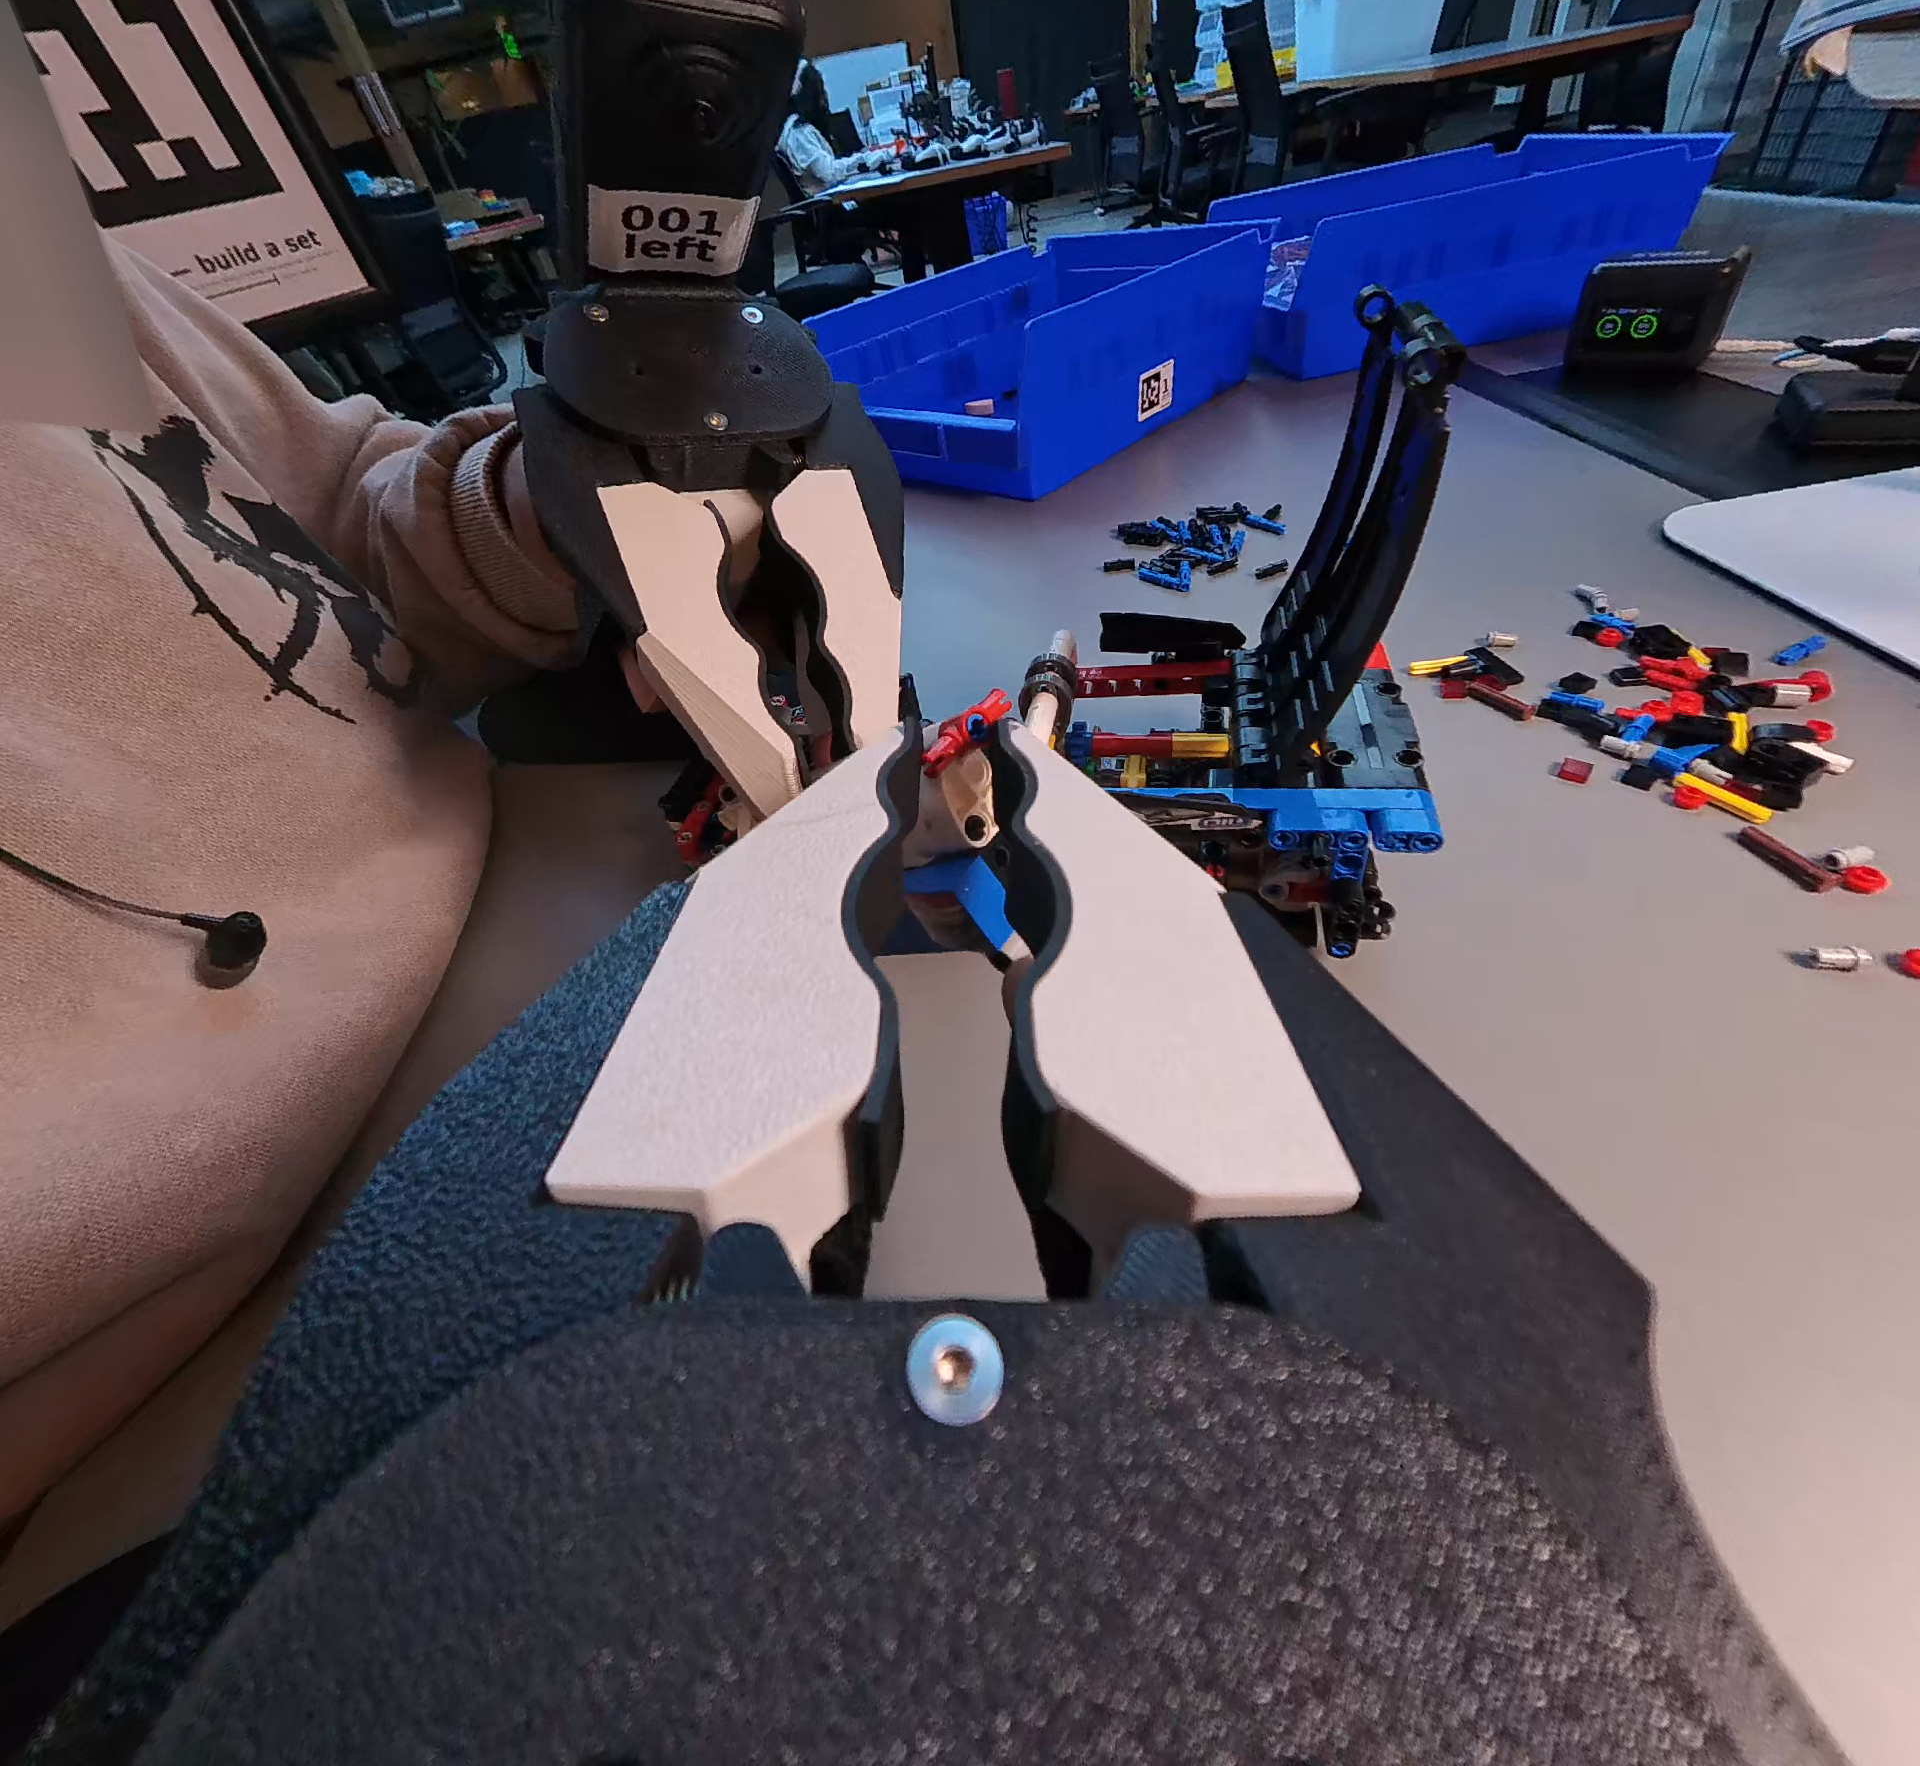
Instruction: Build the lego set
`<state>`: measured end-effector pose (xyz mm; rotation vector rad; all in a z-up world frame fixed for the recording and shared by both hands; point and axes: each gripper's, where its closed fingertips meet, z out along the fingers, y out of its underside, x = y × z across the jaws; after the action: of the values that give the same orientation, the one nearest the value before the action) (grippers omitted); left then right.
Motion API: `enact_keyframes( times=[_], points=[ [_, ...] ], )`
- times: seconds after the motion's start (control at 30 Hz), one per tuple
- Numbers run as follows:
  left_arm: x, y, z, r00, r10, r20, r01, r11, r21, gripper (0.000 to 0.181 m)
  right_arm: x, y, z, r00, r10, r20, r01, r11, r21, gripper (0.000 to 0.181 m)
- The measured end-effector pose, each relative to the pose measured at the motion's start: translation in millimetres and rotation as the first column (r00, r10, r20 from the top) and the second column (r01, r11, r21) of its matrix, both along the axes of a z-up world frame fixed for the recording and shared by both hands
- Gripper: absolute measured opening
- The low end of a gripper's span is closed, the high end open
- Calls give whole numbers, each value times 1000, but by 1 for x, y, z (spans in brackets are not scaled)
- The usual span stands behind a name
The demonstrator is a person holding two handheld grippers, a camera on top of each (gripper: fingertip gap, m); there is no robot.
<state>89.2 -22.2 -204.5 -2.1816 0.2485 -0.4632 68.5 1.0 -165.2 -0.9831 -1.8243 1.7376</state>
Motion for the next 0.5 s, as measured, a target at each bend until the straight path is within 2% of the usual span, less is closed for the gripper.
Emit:
enact_keyframes(
  times=[0.27, 0.5],
  points=[
    [1, 2, 0, 1000, 27, 15, -27, 999, 17, 10, -5, 4, -10, 998, -30, 61, 30, 1000, 0, 12],
    [-6, 4, -7, 983, 32, -179, -22, 998, 55, 12, -7, 7, -23, 985, 42, 168, -37, 999, -32, 9]
  ],
)
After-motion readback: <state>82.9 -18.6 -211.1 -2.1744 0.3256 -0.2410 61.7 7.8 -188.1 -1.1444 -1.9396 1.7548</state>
